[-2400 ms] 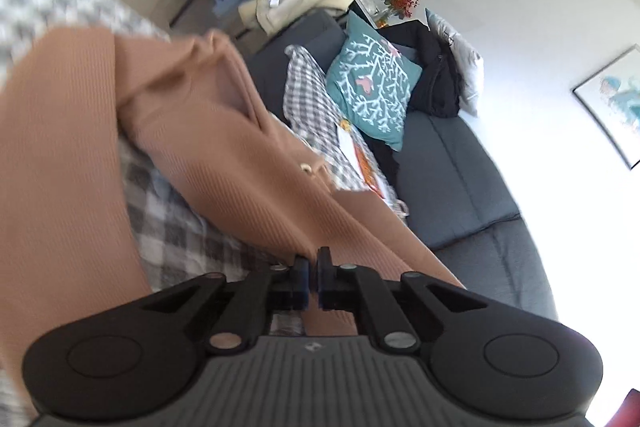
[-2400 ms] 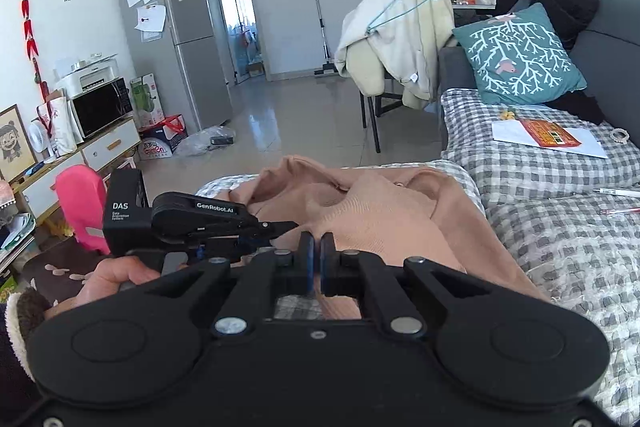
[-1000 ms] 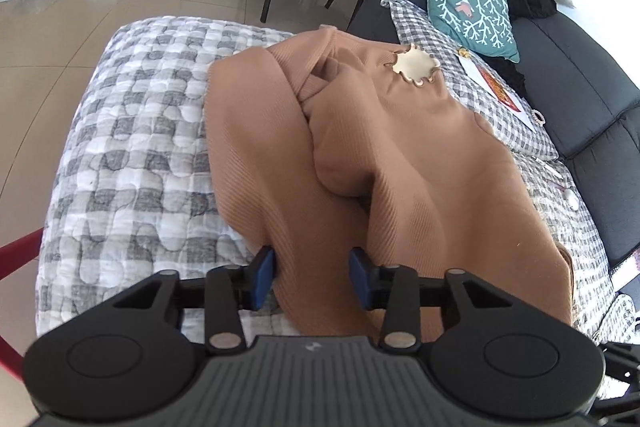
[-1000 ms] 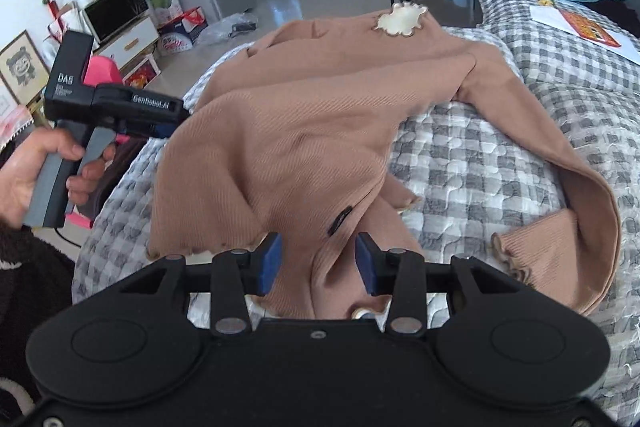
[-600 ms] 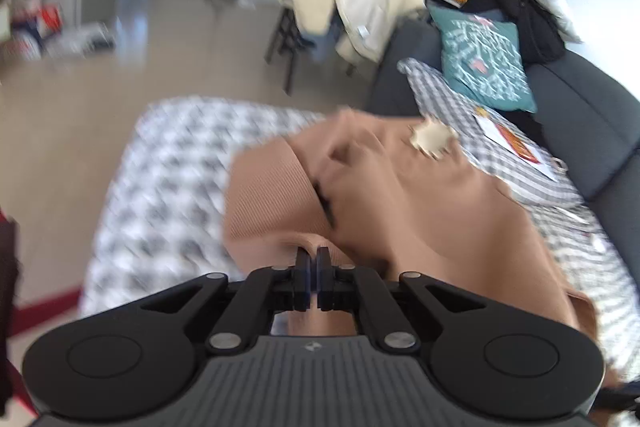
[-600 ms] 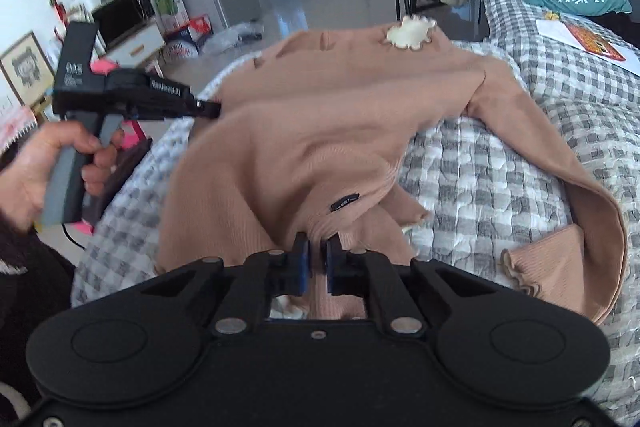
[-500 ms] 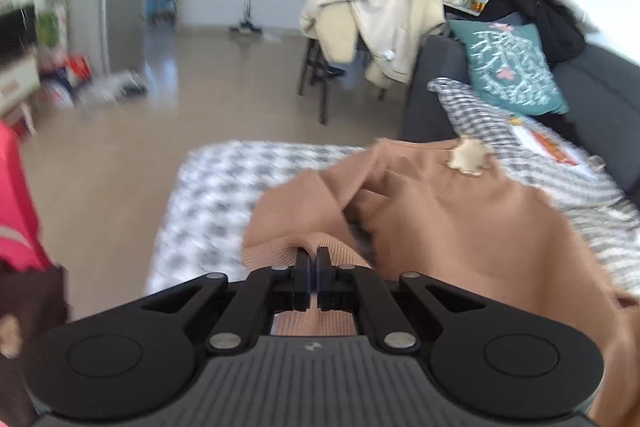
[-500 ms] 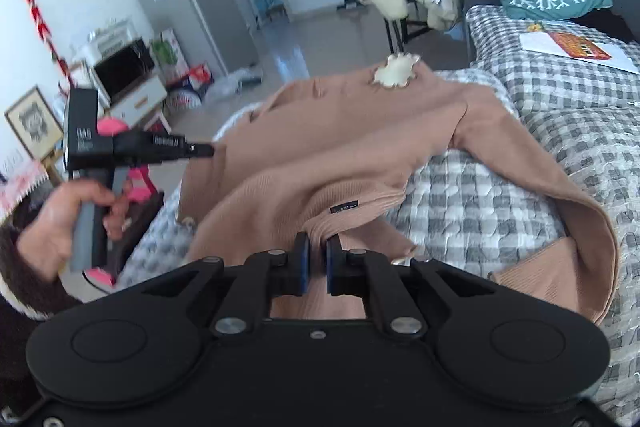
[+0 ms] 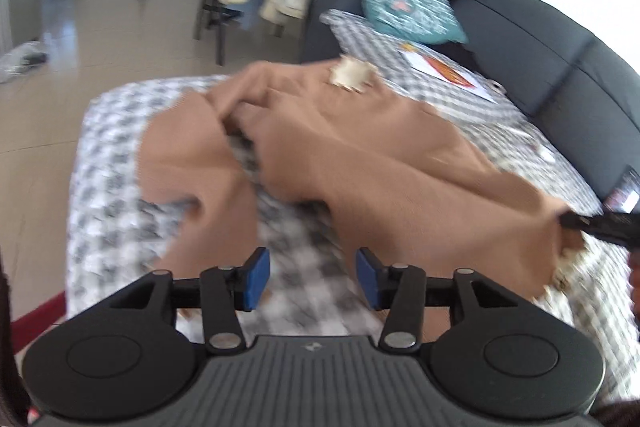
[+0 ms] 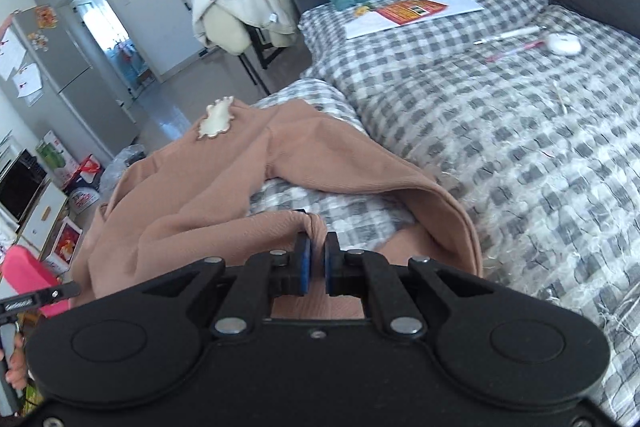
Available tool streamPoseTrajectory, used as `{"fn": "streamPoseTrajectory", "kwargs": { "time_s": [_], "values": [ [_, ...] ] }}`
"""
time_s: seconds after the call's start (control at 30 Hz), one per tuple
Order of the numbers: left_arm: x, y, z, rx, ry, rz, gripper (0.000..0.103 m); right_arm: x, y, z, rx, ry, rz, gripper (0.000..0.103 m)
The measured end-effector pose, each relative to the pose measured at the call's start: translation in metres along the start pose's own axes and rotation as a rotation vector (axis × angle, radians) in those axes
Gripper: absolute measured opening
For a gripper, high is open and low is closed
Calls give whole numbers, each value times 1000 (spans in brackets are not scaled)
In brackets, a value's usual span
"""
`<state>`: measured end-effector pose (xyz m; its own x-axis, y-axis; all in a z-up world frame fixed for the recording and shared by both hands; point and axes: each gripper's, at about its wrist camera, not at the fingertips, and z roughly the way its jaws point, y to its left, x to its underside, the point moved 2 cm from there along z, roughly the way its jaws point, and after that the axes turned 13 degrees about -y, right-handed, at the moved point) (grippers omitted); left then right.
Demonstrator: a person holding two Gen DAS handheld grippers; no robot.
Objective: Fold clothes
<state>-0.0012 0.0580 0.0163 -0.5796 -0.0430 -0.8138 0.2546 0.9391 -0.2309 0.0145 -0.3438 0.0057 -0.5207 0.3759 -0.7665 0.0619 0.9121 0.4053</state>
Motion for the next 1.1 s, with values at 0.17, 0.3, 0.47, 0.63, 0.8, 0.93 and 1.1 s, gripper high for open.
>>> {"fn": "streamPoseTrajectory", "kwargs": {
  "time_s": [0.17, 0.3, 0.47, 0.63, 0.8, 0.93, 1.1],
  "values": [
    [35, -41, -6, 100, 36, 126, 59, 6, -20, 15, 79, 19, 38, 7],
    [65, -74, -6, 158, 54, 226, 64, 13, -24, 21, 100, 39, 38, 7],
    [93, -99, 7, 107, 29, 327, 65, 16, -21, 21, 101, 39, 31, 7],
    [105, -116, 15, 51, -68, 394, 64, 17, -24, 19, 89, 37, 41, 8],
    [97, -111, 25, 14, -105, 353, 5, 18, -25, 15, 78, 37, 46, 8],
    [78, -99, 14, -60, -170, 323, 3, 15, -21, 11, 63, 31, 34, 8],
    [52, -92, -30, -98, -284, 362, 3, 9, -8, -5, -7, 11, 2, 7]
  ]
}}
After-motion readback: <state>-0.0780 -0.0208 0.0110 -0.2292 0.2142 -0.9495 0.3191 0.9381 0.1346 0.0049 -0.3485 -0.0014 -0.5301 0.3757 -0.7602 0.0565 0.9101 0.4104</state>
